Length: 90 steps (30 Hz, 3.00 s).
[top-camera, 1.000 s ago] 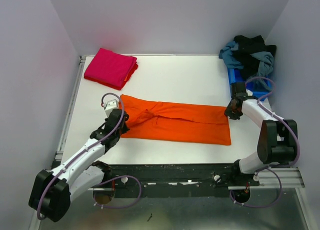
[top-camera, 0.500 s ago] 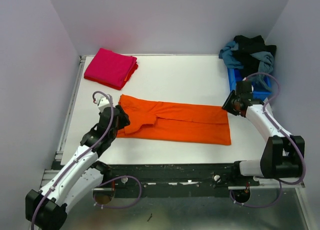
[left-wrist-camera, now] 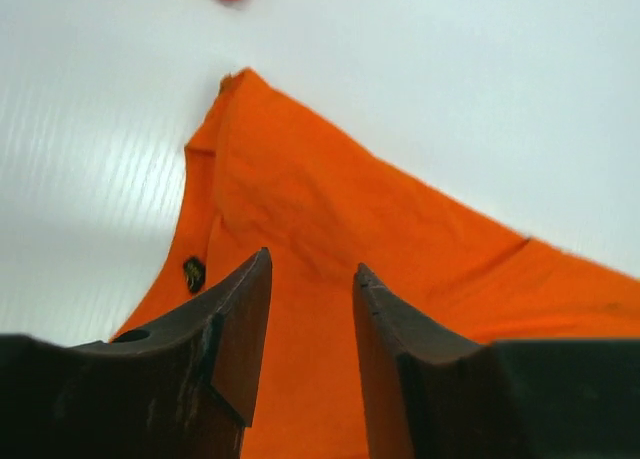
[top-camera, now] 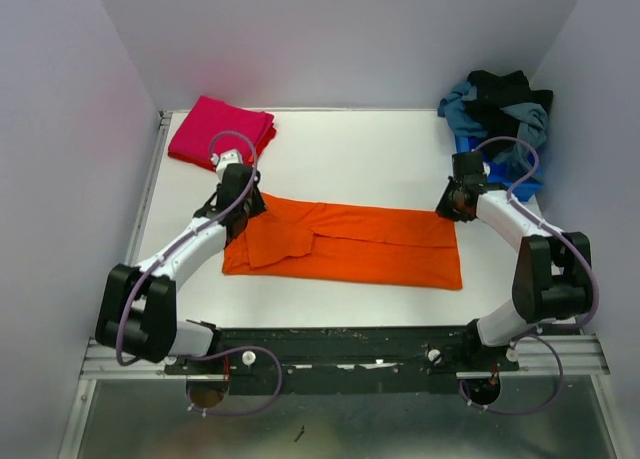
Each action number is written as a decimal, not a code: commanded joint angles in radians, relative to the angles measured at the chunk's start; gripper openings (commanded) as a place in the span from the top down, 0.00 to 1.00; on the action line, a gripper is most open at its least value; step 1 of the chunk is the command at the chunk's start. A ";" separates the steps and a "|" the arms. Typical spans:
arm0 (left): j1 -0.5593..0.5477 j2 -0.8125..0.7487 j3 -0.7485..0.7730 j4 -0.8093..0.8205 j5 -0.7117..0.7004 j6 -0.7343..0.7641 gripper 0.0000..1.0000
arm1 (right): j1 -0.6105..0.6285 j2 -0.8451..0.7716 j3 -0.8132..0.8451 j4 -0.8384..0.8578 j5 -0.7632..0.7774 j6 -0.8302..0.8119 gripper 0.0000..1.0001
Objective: Fold and stack the t-shirts
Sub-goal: Fold the other side of the tshirt into a rectangle
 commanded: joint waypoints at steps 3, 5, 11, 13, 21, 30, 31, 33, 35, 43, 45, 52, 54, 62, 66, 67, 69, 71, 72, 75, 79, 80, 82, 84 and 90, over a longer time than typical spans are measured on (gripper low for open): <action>0.157 0.190 0.136 0.111 0.173 0.007 0.77 | 0.000 0.075 0.085 -0.070 0.191 0.075 0.99; 0.168 0.237 0.174 0.097 0.181 0.018 0.95 | 0.000 0.102 0.093 -0.073 0.185 0.084 0.99; 0.170 0.360 0.222 0.118 0.244 0.020 1.00 | -0.001 0.179 0.124 -0.102 0.200 0.113 0.99; 0.170 0.400 0.236 0.129 0.255 0.012 1.00 | -0.003 0.193 0.127 -0.104 0.200 0.122 0.99; 0.177 0.529 0.316 0.032 0.207 0.006 1.00 | -0.032 0.239 0.141 -0.117 0.147 0.130 0.99; 0.210 0.578 0.353 -0.043 0.109 -0.020 1.00 | -0.072 0.294 0.200 -0.197 0.153 0.151 0.99; 0.211 0.574 0.345 -0.040 0.104 -0.017 1.00 | -0.075 0.300 0.207 -0.206 0.154 0.154 0.99; 0.214 0.564 0.342 -0.035 0.100 -0.014 1.00 | -0.078 0.305 0.213 -0.213 0.160 0.160 0.99; 0.216 0.549 0.343 -0.028 0.103 0.003 1.00 | -0.078 0.286 0.210 -0.213 0.180 0.164 0.99; 0.115 0.311 0.287 0.066 -0.058 0.107 1.00 | -0.034 0.014 0.107 0.004 -0.002 -0.017 0.99; 0.113 0.279 0.282 0.049 -0.060 0.102 0.96 | -0.014 -0.014 0.104 0.022 -0.088 -0.042 0.99; 0.113 0.158 0.163 0.069 -0.029 0.044 0.91 | 0.189 0.001 0.115 0.082 -0.275 -0.093 0.99; 0.113 0.139 0.115 0.083 -0.011 0.014 1.00 | 0.271 0.032 0.133 0.099 -0.298 -0.083 0.99; 0.194 0.176 0.013 0.233 0.114 -0.052 1.00 | 0.479 0.182 0.249 0.201 -0.419 0.018 0.99; 0.210 0.277 0.093 0.210 0.164 -0.053 1.00 | 0.542 0.271 0.334 0.209 -0.465 0.044 0.99; 0.210 0.300 0.119 0.198 0.172 -0.049 1.00 | 0.554 0.295 0.348 0.215 -0.475 0.050 0.99; 0.208 0.351 0.173 0.161 0.177 -0.045 1.00 | 0.585 0.329 0.377 0.225 -0.499 0.059 0.99; 0.210 0.392 0.208 0.125 0.175 -0.049 1.00 | 0.614 0.358 0.392 0.249 -0.531 0.068 0.99; 0.210 0.408 0.224 0.106 0.173 -0.051 1.00 | 0.623 0.374 0.395 0.266 -0.542 0.073 0.99; 0.213 0.454 0.251 0.059 0.141 -0.060 1.00 | 0.640 0.420 0.400 0.304 -0.585 0.096 0.99; 0.219 0.515 0.277 0.051 0.161 -0.057 1.00 | 0.643 0.483 0.386 0.378 -0.637 0.122 0.99; 0.222 0.535 0.294 0.034 0.160 -0.063 1.00 | 0.645 0.498 0.383 0.396 -0.651 0.131 0.99; 0.223 0.582 0.332 -0.013 0.157 -0.069 1.00 | 0.645 0.532 0.375 0.412 -0.663 0.144 0.99; 0.230 0.615 0.359 -0.050 0.144 -0.074 1.00 | 0.645 0.553 0.356 0.451 -0.676 0.153 0.99; 0.237 0.583 0.352 -0.060 0.100 -0.082 1.00 | 0.645 0.576 0.340 0.424 -0.644 0.141 0.99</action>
